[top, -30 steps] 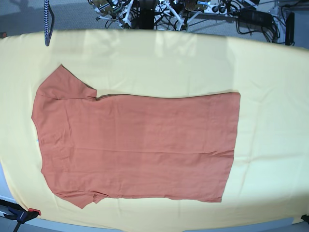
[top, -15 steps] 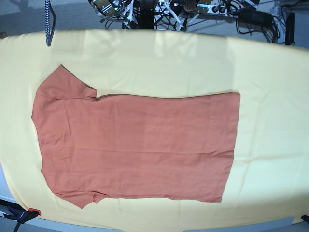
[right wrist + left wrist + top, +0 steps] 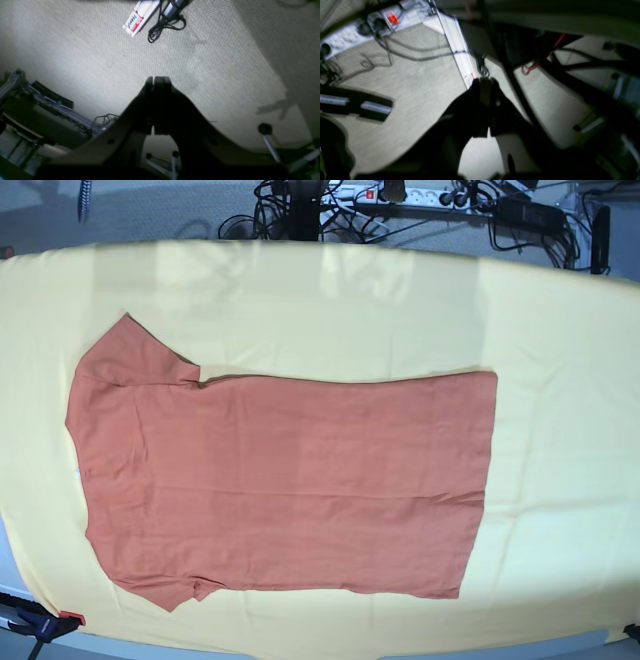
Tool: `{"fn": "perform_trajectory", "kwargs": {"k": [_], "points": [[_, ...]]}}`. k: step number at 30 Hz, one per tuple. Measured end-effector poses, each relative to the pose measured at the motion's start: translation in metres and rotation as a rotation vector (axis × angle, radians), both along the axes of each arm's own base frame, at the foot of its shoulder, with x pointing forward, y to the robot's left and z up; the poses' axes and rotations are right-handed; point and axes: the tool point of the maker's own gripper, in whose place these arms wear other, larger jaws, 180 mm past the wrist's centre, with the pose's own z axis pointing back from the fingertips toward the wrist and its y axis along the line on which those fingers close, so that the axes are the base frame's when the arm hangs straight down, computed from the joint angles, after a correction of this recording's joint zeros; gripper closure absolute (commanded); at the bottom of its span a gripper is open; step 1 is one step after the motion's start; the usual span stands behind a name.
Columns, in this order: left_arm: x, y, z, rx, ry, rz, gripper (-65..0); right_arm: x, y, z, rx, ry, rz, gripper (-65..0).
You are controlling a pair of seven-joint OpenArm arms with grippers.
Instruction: Fold the T-shirt properly
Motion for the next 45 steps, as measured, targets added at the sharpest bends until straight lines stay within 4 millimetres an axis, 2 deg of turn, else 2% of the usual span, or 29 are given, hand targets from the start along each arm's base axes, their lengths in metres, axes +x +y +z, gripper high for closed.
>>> {"fn": "perform_trajectory", "kwargs": {"k": [3,5,7,9,11,14,18,22,26,28,30,35,40,44,45], "points": [[-0.002,0.010,0.026,-0.003,-0.019,-0.034,0.0,-0.012,-0.009,0.029,-0.034,0.008,0.031,0.0],[-0.002,0.008,0.048,-0.021,-0.050,-0.073,0.0,-0.006,-0.008,0.050,-0.028,-0.051,0.017,0.0],[0.004,0.004,0.071,-0.024,-0.091,-0.117,0.0,0.005,-0.005,0.075,-0.005,-0.118,0.004,0.0],[0.020,0.002,0.096,-0.016,-0.156,-0.137,0.0,0.019,-0.010,0.099,-0.023,-0.195,0.017,0.0],[0.036,0.010,0.119,0.026,-0.242,-0.179,0.0,0.033,-0.014,0.124,-0.044,-0.281,0.038,0.0],[0.045,0.019,0.151,0.065,-0.324,-0.254,0.0,0.050,-0.017,0.161,-0.074,-0.397,0.049,0.0],[0.060,0.006,0.195,0.039,-0.429,-0.294,0.0,0.077,-0.035,0.202,-0.160,-0.553,0.083,0.0],[0.089,0.006,0.231,0.046,-0.548,-0.284,0.0,0.111,-0.048,0.241,-0.237,-0.729,0.102,0.0],[0.114,0.017,0.252,0.090,-0.631,-0.271,0.0,0.134,-0.052,0.260,-0.286,-0.860,0.133,0.0],[0.133,0.022,0.264,0.106,-0.706,-0.258,0.0,0.154,-0.058,0.269,-0.333,-0.955,0.170,0.0],[0.152,0.032,0.268,0.145,-0.762,-0.252,0.0,0.176,-0.060,0.276,-0.358,-1.045,0.189,0.0],[0.204,0.056,0.280,0.244,-0.909,-0.287,0.0,0.222,-0.035,0.284,-0.217,-1.200,0.284,0.0],[0.241,0.069,0.283,0.298,-1.043,-0.462,0.0,0.278,-0.026,0.298,-0.170,-1.320,0.273,0.0],[0.259,0.078,0.273,0.272,-1.082,-0.620,0.0,0.298,-0.013,0.301,-0.086,-1.332,0.267,0.0],[0.263,0.080,0.271,0.260,-1.088,-0.651,-3.0,0.301,-0.010,0.303,-0.065,-1.342,0.260,0.0]]}}
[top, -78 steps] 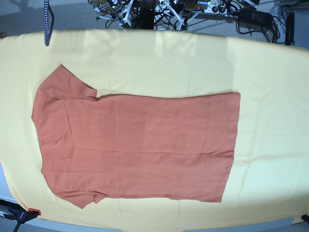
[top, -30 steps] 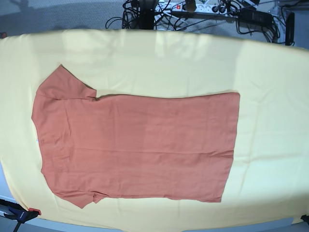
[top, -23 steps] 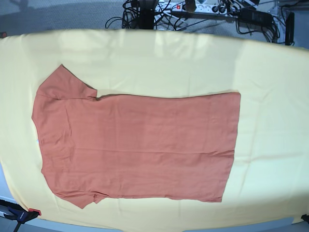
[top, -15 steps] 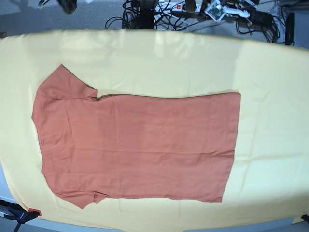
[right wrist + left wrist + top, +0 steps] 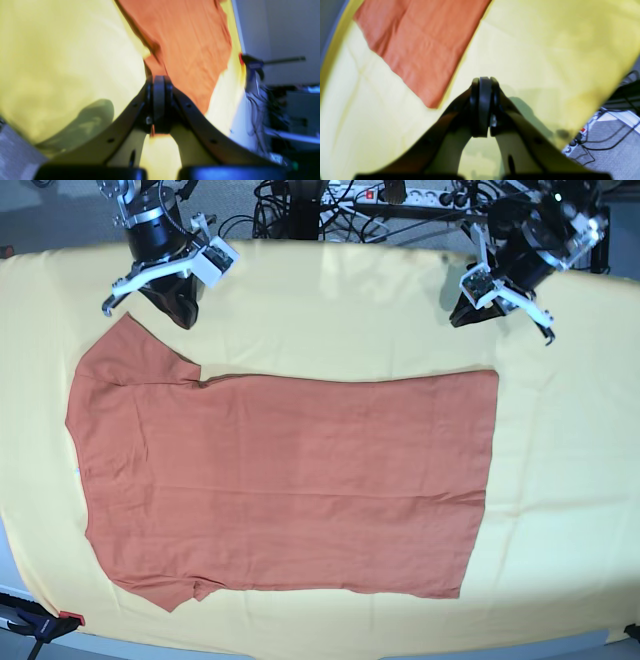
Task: Fold the T-shirt properly
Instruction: 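Lower both grippers to the shoulder corners of the orange T-shirt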
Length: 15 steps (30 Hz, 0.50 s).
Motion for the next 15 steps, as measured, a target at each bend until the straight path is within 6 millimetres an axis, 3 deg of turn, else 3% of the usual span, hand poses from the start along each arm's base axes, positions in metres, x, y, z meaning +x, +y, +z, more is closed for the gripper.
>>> {"fn": "perform_trajectory", "kwargs": {"k": [4,6,9,11,15], "points": [[0.019,0.025,-0.013,0.064,0.017,-0.077,-28.4,0.006,0.005,0.004,0.013,-0.016,0.037,0.0],[0.028,0.040,-0.017,0.079,0.024,-0.103,-38.0,0.004,0.003,-0.009,0.008,0.026,0.048,-2.3],[0.042,0.057,-0.022,0.123,0.030,-0.158,-39.2,0.005,-0.012,-0.025,-0.004,0.072,0.012,-19.9],[0.053,0.063,-0.024,0.159,0.018,-0.189,-39.2,0.010,-0.023,-0.029,-0.006,0.076,-0.020,-27.9],[0.069,0.065,-0.035,0.237,0.002,-0.246,-39.2,0.016,-0.040,-0.035,-0.013,0.085,-0.062,-28.7]]}}
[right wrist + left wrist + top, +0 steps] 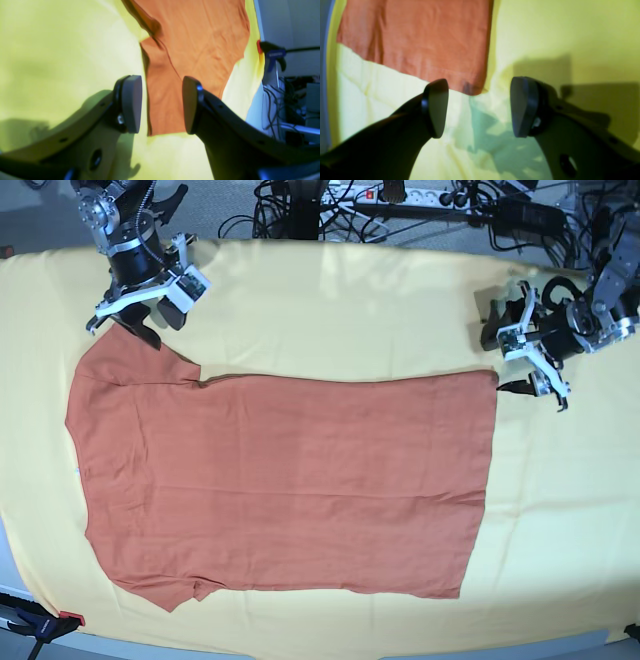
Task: Fold the T-shirt properly
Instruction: 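Lower both grippers to the shoulder corners of the orange T-shirt, then grasp the shoulder corners and pull the shirt toward the robot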
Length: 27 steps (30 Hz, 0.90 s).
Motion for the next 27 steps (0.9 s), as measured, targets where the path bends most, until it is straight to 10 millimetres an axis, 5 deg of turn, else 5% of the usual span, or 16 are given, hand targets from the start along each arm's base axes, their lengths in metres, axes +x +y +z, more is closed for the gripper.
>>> {"fn": "perform_trajectory", "kwargs": {"k": [10,17,24,25,27], "points": [[0.041,-0.023,-0.013,0.077,-0.069,-0.131,-38.8,0.005,-0.030,-0.012,0.005,0.069,-0.073,-28.8],[0.039,-0.032,-0.021,0.085,-0.048,-0.153,-8.7,0.001,-0.047,-0.046,-0.034,0.162,-0.058,-32.8],[0.039,-0.032,-0.021,0.089,-0.046,-0.154,-7.7,0.032,-0.072,-0.065,-0.062,0.174,-0.086,-37.6],[0.039,-0.032,-0.021,0.088,-0.046,-0.154,-6.8,0.035,-0.077,-0.067,-0.072,0.174,-0.095,-35.9],[0.038,-0.033,-0.021,0.086,-0.045,-0.154,-2.0,0.040,-0.087,-0.069,-0.097,0.181,-0.116,-22.2]]}}
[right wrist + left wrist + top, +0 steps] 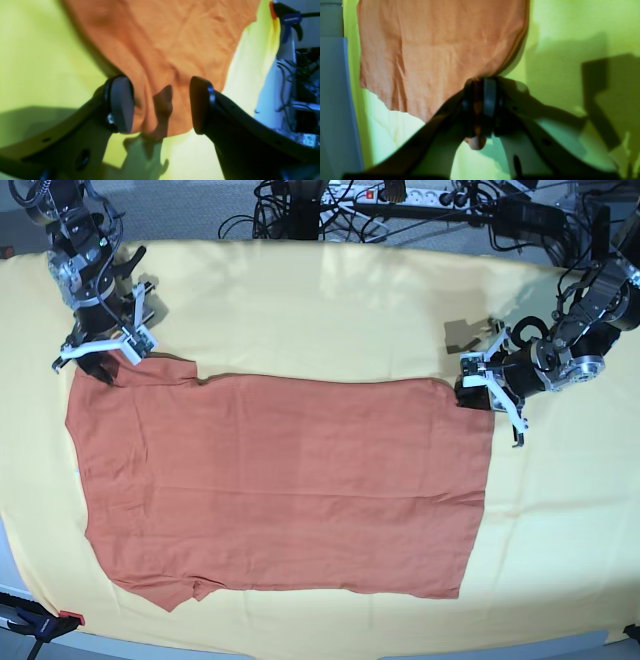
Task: Fold the T-shirt properly
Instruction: 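Grasp the shoulder corners and pull the shirt toward the robot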
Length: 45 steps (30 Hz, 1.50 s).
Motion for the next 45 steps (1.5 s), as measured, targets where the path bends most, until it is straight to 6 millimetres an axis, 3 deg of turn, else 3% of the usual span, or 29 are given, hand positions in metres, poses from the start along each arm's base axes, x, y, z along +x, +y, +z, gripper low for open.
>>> {"fn": "perform_trajectory", "kwargs": {"k": [2,3,9,14,21,27,33,40,45], "points": [[0.000,0.000,0.000,0.004,0.000,0.000,0.0,-0.001,-0.010,-0.001,-0.035,0.019,-0.023,-2.8],[0.000,-0.001,0.001,0.006,-0.002,-0.002,0.0,-0.002,-0.014,-0.001,-0.048,0.028,-0.033,0.0],[-0.011,-0.003,0.013,0.022,0.006,-0.049,0.0,-0.001,-0.036,0.019,-0.137,0.020,-0.102,0.0],[-0.028,-0.006,0.036,0.025,0.025,-0.114,0.0,-0.009,-0.036,0.041,-0.179,0.023,-0.049,0.0],[-0.075,0.002,0.055,0.051,0.217,-0.216,0.0,-0.060,-0.038,0.022,-0.223,0.178,0.011,0.0],[-0.097,-0.003,0.079,0.012,0.264,-0.250,0.0,-0.098,-0.047,0.017,-0.280,0.279,0.005,0.0],[-0.118,0.000,0.083,0.048,0.300,-0.288,0.0,-0.132,-0.038,0.016,-0.267,0.350,0.010,0.0],[-0.145,0.000,0.070,0.042,0.385,-0.297,0.0,-0.156,-0.030,0.026,-0.278,0.346,0.019,0.0],[-0.146,-0.001,0.070,0.039,0.389,-0.299,0.0,-0.144,-0.028,0.035,-0.291,0.271,0.032,0.0]]}}
